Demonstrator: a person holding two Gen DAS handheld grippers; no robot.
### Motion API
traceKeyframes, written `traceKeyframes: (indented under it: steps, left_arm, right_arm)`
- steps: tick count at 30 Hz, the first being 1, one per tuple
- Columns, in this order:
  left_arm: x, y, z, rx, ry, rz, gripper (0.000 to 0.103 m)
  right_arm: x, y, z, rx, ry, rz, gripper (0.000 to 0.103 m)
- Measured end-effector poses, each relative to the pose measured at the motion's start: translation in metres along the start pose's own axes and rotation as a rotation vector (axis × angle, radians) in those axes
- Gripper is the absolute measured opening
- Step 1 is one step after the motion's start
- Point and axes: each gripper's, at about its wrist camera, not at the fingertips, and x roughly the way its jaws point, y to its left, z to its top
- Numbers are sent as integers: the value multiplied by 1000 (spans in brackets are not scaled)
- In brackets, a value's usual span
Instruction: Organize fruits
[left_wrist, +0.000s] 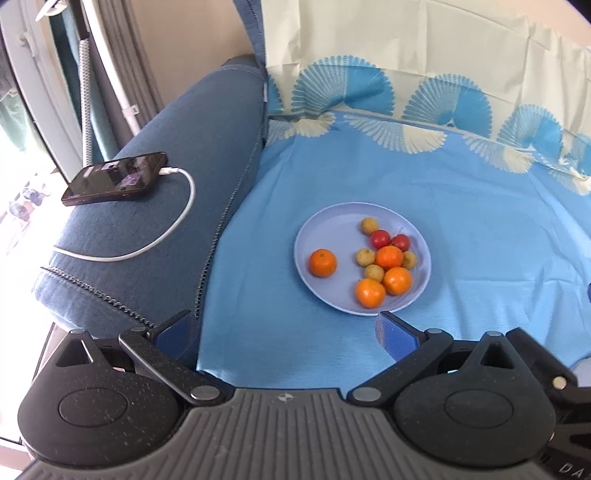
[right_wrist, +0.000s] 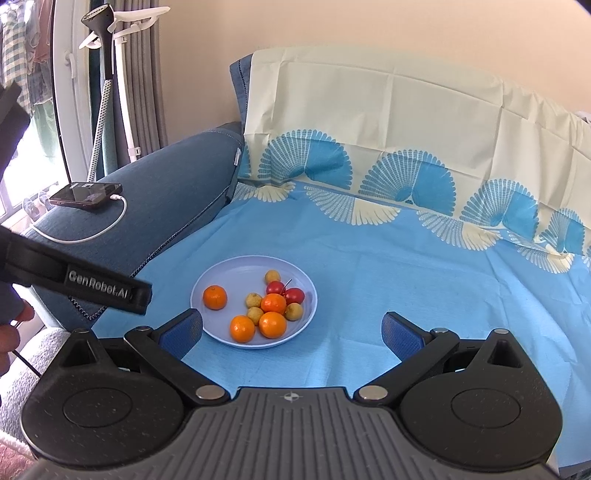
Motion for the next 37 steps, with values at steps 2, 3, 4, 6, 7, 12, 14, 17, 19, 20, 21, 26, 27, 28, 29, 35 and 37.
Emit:
traceKeyframes:
  steps: [2, 3, 4, 6, 7, 12, 14, 17, 19, 20, 21, 26, 27, 28, 29, 35, 37]
  left_arm:
    - [-3, 0, 0, 9, -20, -5, 103]
    - [-3, 0, 0, 12, -23, -7, 103]
    - [-4, -1, -1, 16, -20, -10, 103]
    - [-4, -2, -1, 21, -20, -19, 103]
    - [-3, -2, -1, 21, -16, -18, 103]
    - [-3, -3, -1, 28, -8, -25, 103]
    - [-2, -3, -1, 28, -5, -24, 103]
    - [-1, -3, -1, 27, -2, -22, 103]
    - [-1, -2, 0, 28, 1, -22, 103]
    - [0, -2, 0, 28, 4, -22, 103]
    - [0, -2, 0, 29, 7, -21, 103]
    - [1, -3, 0, 30, 10, -14, 103]
    - [1, -3, 0, 30, 10, -14, 103]
    - [1, -3, 0, 30, 10, -14, 103]
    - [1, -3, 1, 31, 11, -14, 103]
    - [1, -3, -1, 31, 16, -13, 103]
    - [1, -3, -1, 32, 14, -8, 103]
  right_arm:
    - [1, 0, 1, -2, -3, -2, 102]
    - [1, 1, 2, -4, -5, -2, 102]
    - [1, 1, 3, -5, -7, -2, 102]
    - [2, 1, 3, -8, -8, -1, 102]
    - [2, 1, 3, -9, -8, 0, 102]
    - [3, 2, 4, -16, -9, 2, 102]
    - [3, 2, 4, -16, -9, 1, 102]
    - [3, 2, 4, -15, -8, 2, 102]
    - [4, 2, 4, -16, -9, 1, 102]
    - [4, 2, 4, -16, -9, 2, 102]
    - [4, 1, 4, -17, -9, 2, 102]
    - [3, 1, 3, -20, -11, 2, 102]
    - [3, 1, 3, -19, -11, 1, 102]
    - [3, 1, 3, -18, -10, 2, 102]
    - [3, 1, 3, -18, -10, 2, 102]
    - [3, 2, 3, -18, -11, 2, 102]
    - [3, 2, 3, -18, -11, 2, 102]
